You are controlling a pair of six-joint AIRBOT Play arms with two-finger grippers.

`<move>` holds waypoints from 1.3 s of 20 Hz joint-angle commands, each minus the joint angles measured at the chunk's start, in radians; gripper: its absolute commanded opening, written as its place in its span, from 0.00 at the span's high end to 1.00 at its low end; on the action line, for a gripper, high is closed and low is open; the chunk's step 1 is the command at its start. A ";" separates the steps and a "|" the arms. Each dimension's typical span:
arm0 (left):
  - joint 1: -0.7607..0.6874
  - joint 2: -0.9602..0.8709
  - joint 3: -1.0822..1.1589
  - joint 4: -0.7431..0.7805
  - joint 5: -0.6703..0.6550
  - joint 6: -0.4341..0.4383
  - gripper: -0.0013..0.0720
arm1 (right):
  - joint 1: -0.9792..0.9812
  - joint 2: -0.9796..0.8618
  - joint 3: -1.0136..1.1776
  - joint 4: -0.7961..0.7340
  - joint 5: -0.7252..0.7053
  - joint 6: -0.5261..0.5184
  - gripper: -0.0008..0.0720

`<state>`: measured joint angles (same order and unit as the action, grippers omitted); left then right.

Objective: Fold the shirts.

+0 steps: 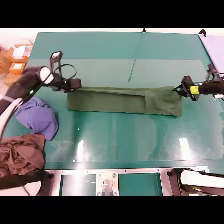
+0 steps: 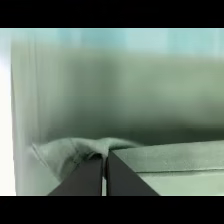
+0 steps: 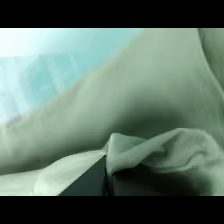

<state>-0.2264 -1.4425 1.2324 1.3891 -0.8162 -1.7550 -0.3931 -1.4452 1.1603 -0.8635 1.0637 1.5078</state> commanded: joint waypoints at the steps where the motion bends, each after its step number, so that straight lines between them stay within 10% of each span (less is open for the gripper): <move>1: 0.042 -0.189 0.150 0.021 0.072 0.035 0.66 | 0.031 -0.195 0.130 0.044 -0.061 -0.012 0.46; 2: 0.058 -0.203 0.163 0.019 0.103 0.025 0.26 | 0.028 -0.231 0.173 0.045 -0.048 -0.026 0.38; 3: 0.079 -0.204 0.170 0.019 0.118 0.012 0.21 | 0.018 -0.258 0.223 0.041 -0.011 -0.032 0.38; 12: 0.204 -0.196 0.355 0.014 -0.206 0.010 0.21 | -0.174 -0.285 0.303 -0.087 0.257 -0.221 0.15; 13: 0.204 -0.196 0.355 0.014 -0.225 0.014 0.26 | -0.179 -0.306 0.278 -0.087 0.258 -0.247 0.14; 17: 0.204 -0.196 0.355 -0.064 -0.271 0.111 0.96 | -0.174 -0.453 0.267 0.024 0.333 -0.362 0.09; 21: 0.204 -0.196 0.355 -0.232 -0.286 0.208 0.95 | -0.130 -0.534 0.272 0.121 0.349 -0.413 0.10; 23: 0.193 -0.198 0.355 -0.324 -0.284 0.239 0.95 | -0.099 -0.537 0.297 0.120 0.335 -0.413 0.29; 26: 0.119 -0.215 0.352 -0.363 -0.264 0.245 0.95 | -0.067 -0.536 0.387 0.121 0.371 -0.411 0.89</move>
<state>-0.0601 -1.6463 1.5860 1.1065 -1.0897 -1.5421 -0.4885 -1.9728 1.4872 -0.7700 1.4052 1.1103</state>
